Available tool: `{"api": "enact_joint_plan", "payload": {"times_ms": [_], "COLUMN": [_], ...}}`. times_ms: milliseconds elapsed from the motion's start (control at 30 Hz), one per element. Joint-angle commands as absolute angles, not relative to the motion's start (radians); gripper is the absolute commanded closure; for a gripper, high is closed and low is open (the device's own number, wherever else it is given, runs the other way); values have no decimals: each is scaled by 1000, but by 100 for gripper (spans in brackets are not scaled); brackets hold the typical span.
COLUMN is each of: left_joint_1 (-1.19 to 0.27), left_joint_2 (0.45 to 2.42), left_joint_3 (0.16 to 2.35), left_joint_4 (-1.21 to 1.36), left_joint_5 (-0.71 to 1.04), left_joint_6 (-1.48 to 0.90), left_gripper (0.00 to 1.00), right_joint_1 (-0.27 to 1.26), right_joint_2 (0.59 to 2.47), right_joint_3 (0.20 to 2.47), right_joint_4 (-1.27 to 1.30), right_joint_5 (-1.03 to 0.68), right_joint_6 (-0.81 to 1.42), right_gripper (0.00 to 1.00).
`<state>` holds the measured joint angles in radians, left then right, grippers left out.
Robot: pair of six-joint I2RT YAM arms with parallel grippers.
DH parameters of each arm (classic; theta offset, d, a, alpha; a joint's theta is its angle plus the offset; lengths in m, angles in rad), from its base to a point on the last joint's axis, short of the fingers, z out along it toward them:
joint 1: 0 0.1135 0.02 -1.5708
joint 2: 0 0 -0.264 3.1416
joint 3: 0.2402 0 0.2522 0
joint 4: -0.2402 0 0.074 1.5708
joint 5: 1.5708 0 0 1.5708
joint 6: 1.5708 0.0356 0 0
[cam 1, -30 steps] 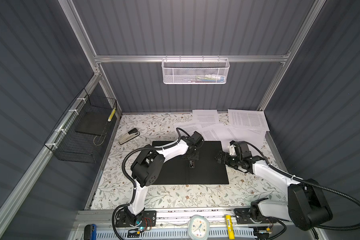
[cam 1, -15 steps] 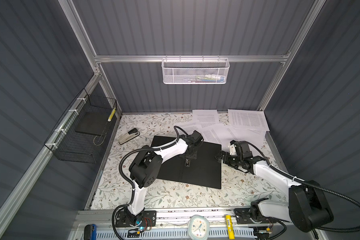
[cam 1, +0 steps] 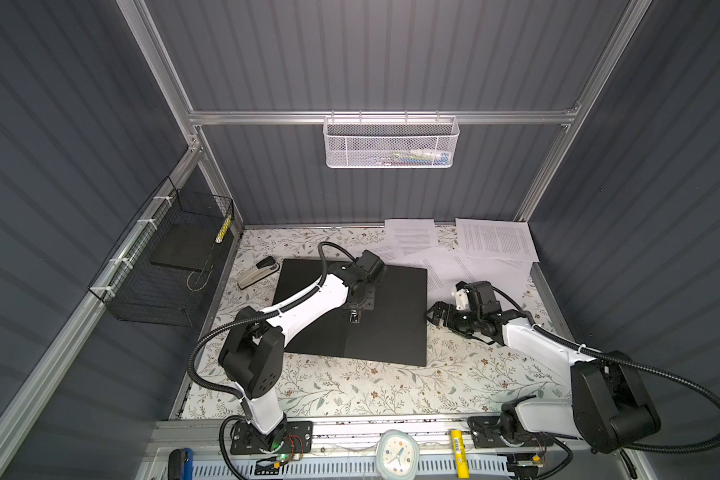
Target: Put the files into the folder
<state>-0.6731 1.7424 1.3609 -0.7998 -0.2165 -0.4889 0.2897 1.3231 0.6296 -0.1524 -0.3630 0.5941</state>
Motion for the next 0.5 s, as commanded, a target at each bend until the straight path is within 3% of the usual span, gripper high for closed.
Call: {"api": "enact_joint_plan", "payload": {"times_ms": [0, 300, 400, 467], "left_joint_1": [-629, -597, -592, -591], "left_joint_2": [1709, 1762, 1761, 1743], "left_joint_3": [1309, 1205, 1196, 1204], "left_joint_4": [-795, -700, -687, -695], "left_joint_5": [-200, -179, -173, -172], "left_joint_6": [-447, -431, -431, -434], "left_gripper": [100, 100, 85, 64], "right_joint_1": [295, 295, 293, 290], "right_joint_2": [1320, 1326, 1325, 1321], "right_joint_3": [669, 697, 707, 720], "right_joint_4": [-174, -205, -210, -223], "right_joint_5": [-358, -299, -284, -263], "right_joint_6": [595, 588, 587, 583], "right_gripper": [1, 1, 1, 1]}}
